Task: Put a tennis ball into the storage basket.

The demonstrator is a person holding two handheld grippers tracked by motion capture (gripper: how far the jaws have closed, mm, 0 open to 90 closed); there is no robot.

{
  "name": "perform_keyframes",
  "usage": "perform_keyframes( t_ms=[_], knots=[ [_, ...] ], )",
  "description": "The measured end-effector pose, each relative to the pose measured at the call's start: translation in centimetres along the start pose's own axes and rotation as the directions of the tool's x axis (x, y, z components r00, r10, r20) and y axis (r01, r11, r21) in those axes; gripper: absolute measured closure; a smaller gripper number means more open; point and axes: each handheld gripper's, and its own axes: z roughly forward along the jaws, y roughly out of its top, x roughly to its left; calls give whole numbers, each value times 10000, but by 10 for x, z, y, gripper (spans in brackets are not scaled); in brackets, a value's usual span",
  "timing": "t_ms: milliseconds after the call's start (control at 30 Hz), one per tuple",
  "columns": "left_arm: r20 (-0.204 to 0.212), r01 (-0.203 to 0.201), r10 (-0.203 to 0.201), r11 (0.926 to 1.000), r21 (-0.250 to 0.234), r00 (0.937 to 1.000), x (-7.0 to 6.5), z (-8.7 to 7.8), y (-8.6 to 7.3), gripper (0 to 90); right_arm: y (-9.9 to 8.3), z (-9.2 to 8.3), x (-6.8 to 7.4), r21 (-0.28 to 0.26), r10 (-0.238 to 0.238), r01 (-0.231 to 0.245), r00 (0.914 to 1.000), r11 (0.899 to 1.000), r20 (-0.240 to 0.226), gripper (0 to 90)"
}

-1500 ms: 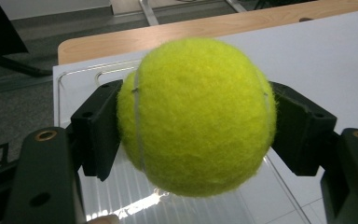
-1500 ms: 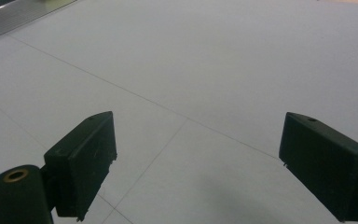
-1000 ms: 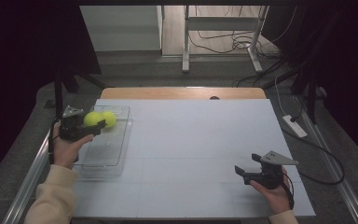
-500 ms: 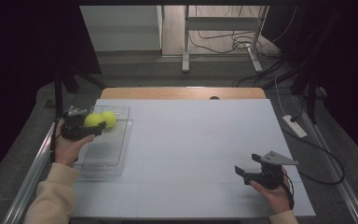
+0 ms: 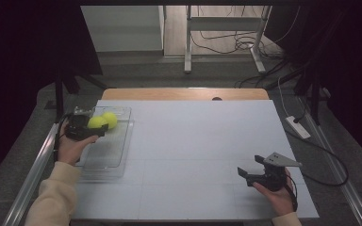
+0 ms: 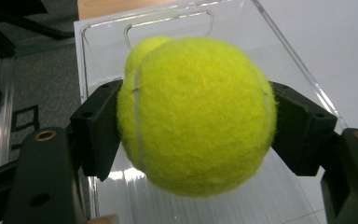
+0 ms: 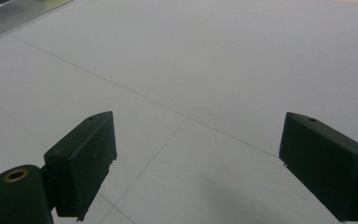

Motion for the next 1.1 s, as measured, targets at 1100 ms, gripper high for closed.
perform_keyframes(
  t_ms=[1100],
  knots=[
    [67,12,-24,9864,1643,10000,8,28,-4,264,-1,1,0,18,20,-20,10000,10000,-49,112]
  ],
)
